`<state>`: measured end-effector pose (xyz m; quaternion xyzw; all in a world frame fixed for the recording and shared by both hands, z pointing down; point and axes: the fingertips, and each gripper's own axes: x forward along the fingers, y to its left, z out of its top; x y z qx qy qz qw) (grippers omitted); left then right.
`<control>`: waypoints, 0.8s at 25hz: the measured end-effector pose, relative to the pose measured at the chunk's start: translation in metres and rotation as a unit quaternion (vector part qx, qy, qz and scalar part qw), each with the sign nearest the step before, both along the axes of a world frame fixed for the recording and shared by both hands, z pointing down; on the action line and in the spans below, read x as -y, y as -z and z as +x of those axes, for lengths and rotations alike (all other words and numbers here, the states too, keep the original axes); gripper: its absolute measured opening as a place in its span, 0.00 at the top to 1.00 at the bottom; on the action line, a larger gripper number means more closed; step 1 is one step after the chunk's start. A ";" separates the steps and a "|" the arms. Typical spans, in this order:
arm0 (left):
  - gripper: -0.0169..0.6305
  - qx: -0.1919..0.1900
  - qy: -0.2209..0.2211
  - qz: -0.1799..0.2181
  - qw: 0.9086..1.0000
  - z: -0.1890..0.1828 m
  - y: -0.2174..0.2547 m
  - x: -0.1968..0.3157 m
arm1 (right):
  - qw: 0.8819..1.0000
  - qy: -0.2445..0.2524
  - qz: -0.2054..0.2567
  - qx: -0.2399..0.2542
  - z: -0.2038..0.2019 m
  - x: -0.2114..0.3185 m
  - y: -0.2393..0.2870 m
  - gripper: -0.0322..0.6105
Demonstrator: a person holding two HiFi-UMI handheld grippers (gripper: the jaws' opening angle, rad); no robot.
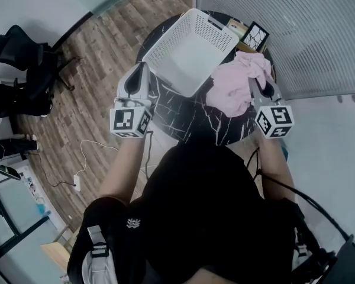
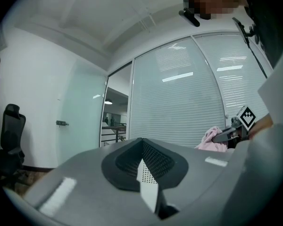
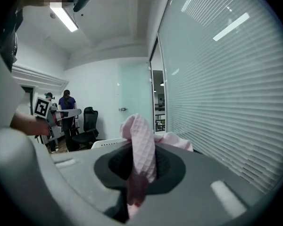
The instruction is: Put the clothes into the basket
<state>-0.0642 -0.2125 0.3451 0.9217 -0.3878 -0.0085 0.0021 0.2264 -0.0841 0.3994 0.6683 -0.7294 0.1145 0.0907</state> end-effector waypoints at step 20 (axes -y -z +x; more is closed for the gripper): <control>0.96 -0.008 -0.014 0.015 1.000 0.015 0.036 0.035 | 0.995 0.007 0.091 -0.031 0.022 0.052 0.090 0.89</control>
